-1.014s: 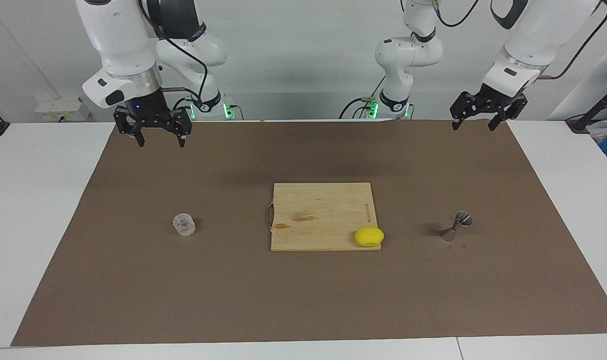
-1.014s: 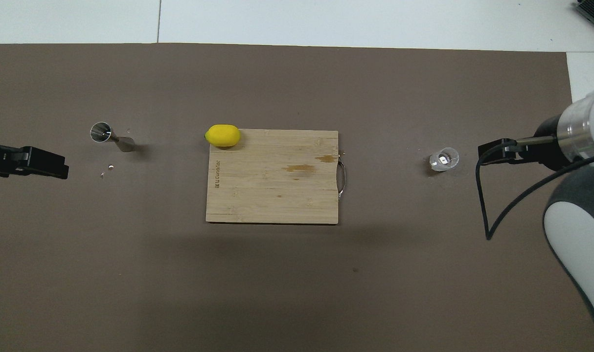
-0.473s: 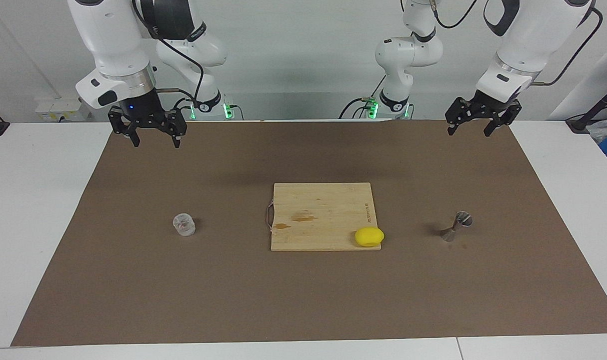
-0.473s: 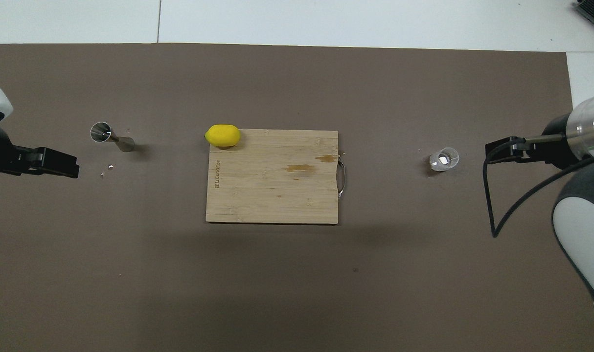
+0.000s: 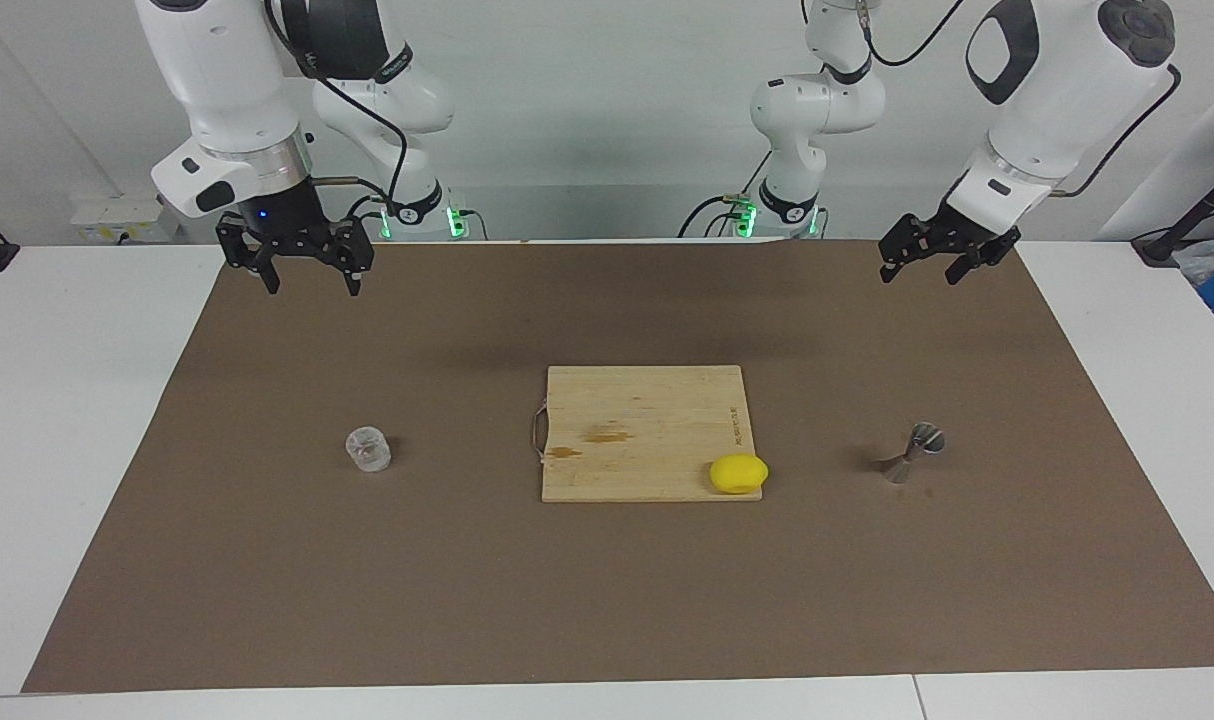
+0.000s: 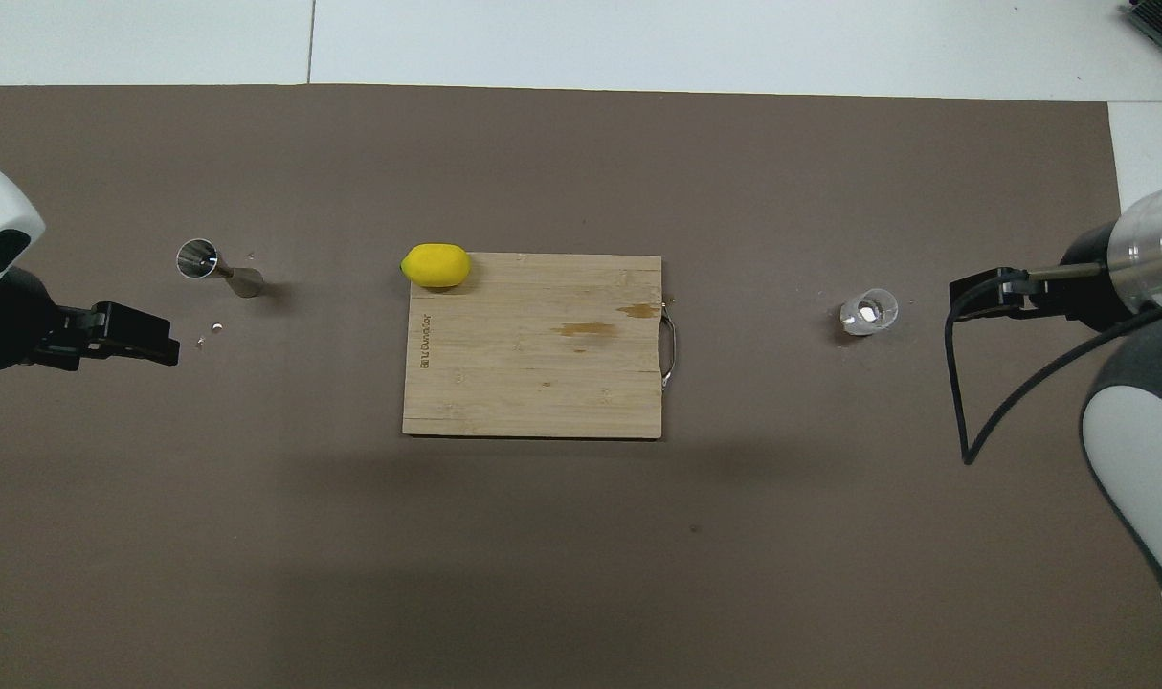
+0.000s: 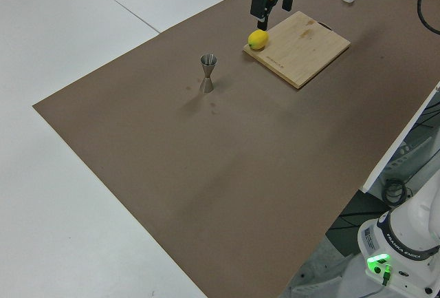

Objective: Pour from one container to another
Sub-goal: 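Move the left gripper toward the small metal cup, then close the left gripper around the small metal cup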

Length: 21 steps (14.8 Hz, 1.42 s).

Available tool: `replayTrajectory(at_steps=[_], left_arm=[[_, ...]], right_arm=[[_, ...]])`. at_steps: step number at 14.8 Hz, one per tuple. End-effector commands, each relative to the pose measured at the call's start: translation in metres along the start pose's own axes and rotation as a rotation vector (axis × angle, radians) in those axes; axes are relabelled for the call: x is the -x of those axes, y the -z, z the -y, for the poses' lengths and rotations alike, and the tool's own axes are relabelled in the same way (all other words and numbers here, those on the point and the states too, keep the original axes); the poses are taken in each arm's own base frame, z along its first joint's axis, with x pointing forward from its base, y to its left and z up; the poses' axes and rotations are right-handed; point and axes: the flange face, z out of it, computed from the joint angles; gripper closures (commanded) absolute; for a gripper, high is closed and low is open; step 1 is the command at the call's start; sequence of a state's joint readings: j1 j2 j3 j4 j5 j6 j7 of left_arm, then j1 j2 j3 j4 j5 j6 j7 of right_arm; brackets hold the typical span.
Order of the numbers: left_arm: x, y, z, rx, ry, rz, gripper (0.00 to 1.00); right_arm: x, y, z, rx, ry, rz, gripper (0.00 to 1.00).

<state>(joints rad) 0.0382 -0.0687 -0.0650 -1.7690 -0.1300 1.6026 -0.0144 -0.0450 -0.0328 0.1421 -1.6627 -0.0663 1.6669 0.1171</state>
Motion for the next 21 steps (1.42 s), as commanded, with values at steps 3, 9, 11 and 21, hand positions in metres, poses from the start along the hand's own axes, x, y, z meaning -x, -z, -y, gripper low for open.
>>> replayTrajectory(at_steps=[3, 9, 11, 21], left_arm=[[0.003, -0.037, 0.046, 0.145, 0.422, 0.067, 0.00], [-0.024, -0.075, 0.083, 0.338, 1.055, 0.086, 0.00], [-0.031, -0.085, 0.099, 0.433, 1.274, 0.115, 0.00], [-0.038, -0.172, 0.158, 1.040, 1.929, 0.345, 0.00]], right_arm=[[0.002, 0.001, -0.003, 0.003, 0.011, 0.008, 0.00], [0.002, 0.001, -0.003, 0.003, 0.011, 0.008, 0.00], [0.002, 0.001, -0.003, 0.003, 0.011, 0.008, 0.00], [0.002, 0.001, -0.003, 0.003, 0.011, 0.008, 0.00]])
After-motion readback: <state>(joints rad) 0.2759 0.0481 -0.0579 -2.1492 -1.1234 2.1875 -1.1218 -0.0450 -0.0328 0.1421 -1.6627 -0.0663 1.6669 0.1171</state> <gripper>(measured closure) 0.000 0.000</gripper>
